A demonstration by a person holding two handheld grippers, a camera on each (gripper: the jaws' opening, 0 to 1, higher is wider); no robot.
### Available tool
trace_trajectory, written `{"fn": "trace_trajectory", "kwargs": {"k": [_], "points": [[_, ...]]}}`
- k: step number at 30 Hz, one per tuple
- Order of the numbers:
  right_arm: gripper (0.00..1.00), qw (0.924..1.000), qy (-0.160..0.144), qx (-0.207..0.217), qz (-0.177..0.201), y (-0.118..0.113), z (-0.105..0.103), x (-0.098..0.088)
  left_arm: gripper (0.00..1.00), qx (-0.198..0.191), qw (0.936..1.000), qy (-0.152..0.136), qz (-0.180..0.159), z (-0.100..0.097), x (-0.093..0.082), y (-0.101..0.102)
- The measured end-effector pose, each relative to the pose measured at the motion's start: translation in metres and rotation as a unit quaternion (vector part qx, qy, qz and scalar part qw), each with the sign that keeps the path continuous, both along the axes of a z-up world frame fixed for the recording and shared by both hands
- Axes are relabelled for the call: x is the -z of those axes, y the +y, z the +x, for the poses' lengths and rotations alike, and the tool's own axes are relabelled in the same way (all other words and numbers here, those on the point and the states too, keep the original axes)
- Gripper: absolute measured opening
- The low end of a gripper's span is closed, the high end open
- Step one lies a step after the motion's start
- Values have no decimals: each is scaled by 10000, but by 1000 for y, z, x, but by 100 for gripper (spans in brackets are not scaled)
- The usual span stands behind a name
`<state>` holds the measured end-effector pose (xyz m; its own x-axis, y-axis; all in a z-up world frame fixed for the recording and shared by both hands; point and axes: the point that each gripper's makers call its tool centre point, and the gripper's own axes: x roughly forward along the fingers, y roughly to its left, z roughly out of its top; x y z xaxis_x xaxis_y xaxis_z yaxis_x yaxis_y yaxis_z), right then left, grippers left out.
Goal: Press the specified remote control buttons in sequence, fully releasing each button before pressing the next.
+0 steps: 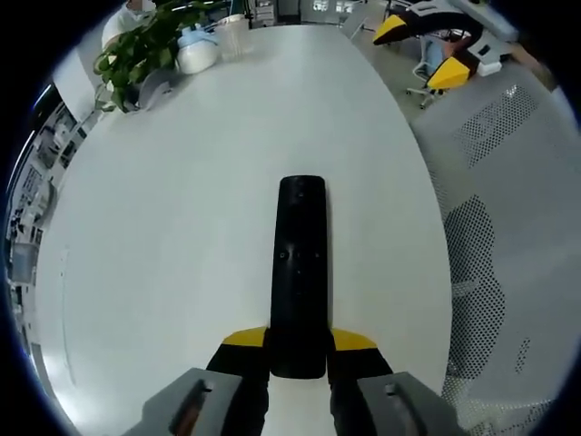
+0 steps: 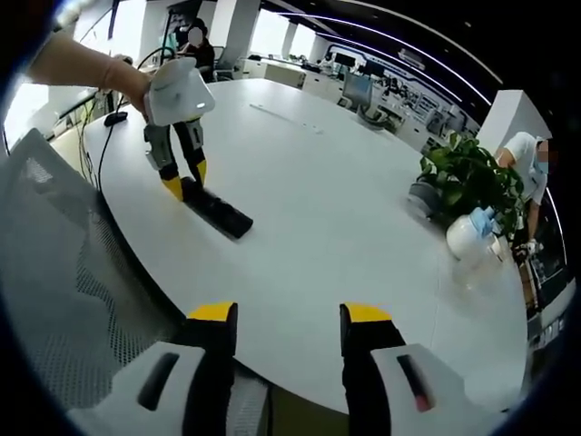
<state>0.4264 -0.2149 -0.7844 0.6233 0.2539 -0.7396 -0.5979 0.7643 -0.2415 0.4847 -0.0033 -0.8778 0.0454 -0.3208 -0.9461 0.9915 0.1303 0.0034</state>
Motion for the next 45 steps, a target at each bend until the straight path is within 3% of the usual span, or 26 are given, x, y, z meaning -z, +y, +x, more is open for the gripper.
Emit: {"fn": "trace_trajectory", "kwargs": {"k": [45], "points": [[41,9997,201,-136,-77,3,-5,7,23,136,9999,44,-11,-24,0,-3]]}}
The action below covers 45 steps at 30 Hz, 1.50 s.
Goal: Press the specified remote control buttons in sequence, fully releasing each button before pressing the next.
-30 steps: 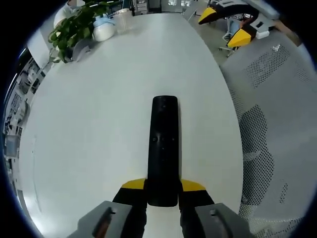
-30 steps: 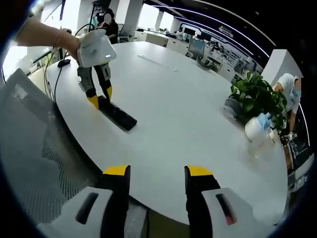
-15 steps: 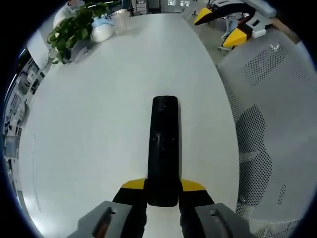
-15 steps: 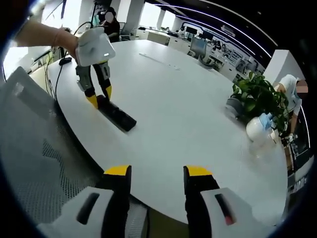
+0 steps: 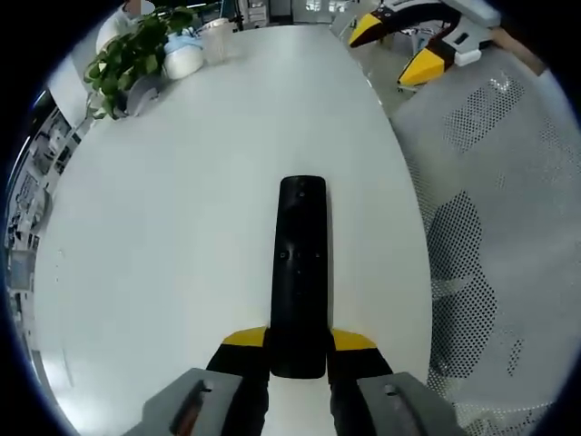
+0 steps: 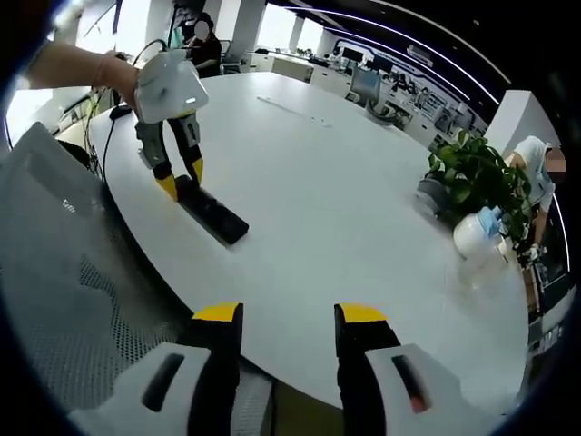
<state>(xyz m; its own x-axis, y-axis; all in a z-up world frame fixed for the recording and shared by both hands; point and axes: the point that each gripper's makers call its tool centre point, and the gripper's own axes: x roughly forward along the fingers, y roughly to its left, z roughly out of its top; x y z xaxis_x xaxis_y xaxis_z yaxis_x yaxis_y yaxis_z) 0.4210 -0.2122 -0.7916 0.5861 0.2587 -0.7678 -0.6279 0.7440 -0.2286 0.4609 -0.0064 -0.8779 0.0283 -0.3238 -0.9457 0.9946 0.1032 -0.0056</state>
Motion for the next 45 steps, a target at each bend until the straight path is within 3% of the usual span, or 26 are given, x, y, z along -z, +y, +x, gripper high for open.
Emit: {"fn": "trace_trajectory", "kwargs": {"k": [45], "points": [[39,9998,140,-113,-36,2,-4,4,23,-8,9999,50,-110,-26,0,-7]]}}
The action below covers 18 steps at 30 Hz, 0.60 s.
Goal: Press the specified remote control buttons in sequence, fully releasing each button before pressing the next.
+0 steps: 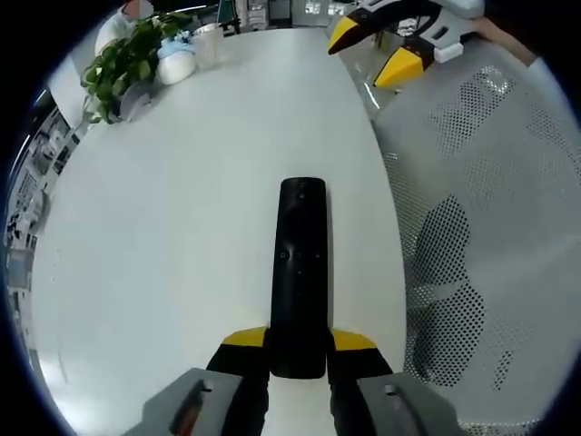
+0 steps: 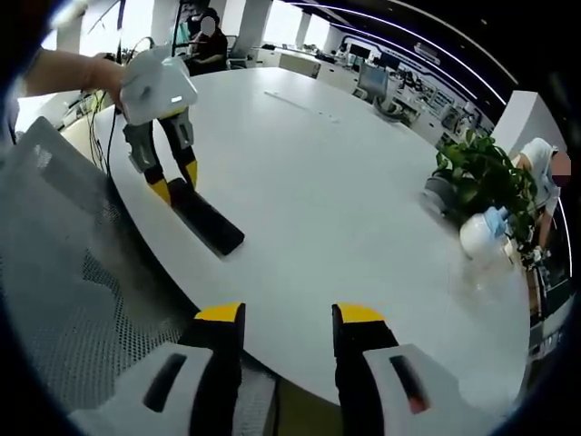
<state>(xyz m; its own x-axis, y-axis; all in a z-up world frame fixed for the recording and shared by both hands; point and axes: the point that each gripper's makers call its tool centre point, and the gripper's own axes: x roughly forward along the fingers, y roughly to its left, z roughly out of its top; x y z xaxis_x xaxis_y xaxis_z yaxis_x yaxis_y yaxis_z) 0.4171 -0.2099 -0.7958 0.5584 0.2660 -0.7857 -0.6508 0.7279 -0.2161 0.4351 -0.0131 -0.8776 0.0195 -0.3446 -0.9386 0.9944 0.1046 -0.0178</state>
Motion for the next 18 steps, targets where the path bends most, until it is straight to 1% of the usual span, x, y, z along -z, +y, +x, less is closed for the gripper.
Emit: {"fn": "trace_trajectory", "kwargs": {"k": [14,18], "points": [[39,10000,45,-33,-26,1,-1,2,23,-168,9997,79,-171,-9,-1,-4],[39,10000,64,-50,-35,1,-2,2,24,-336,9989,121,-293,-13,-1,-7]]}}
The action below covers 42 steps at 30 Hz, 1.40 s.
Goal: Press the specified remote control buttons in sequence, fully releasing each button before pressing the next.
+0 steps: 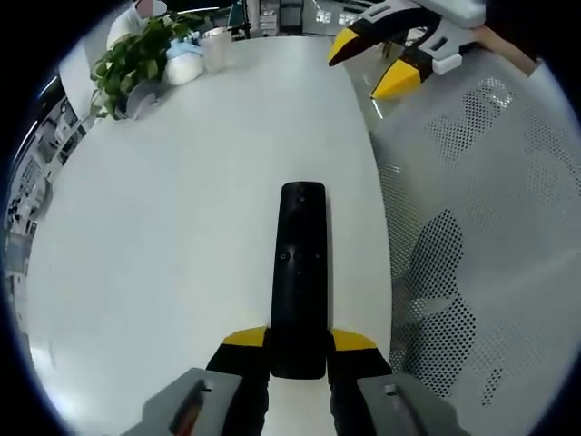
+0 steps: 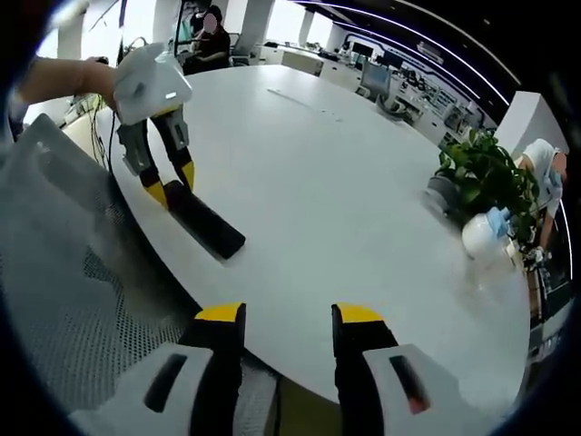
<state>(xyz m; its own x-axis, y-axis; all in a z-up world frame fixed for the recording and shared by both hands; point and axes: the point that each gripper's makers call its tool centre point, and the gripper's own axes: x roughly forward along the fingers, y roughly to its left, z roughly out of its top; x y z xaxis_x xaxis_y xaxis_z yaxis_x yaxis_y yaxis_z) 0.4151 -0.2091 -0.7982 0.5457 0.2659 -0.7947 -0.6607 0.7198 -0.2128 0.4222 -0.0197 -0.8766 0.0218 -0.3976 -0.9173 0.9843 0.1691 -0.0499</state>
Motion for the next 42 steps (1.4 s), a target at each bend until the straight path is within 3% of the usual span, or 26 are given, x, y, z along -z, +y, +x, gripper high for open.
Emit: {"fn": "trace_trajectory", "kwargs": {"k": [9,24,31,37,42], "points": [[39,10000,20,-22,-6,0,0,1,24,-652,9965,-14,-523,2,-1,-1],[39,9999,114,31,-1,-1,-2,4,24,-404,9966,-332,-636,-1,0,-1],[39,9982,198,25,561,11,-3,-1,24,-154,9962,-377,-771,-3,0,-2],[36,9905,476,141,1280,22,-6,-4,24,198,9952,-386,-876,-9,0,-4],[31,9874,714,68,1408,27,-10,-1,24,298,9949,-353,-898,-11,0,-5]]}}
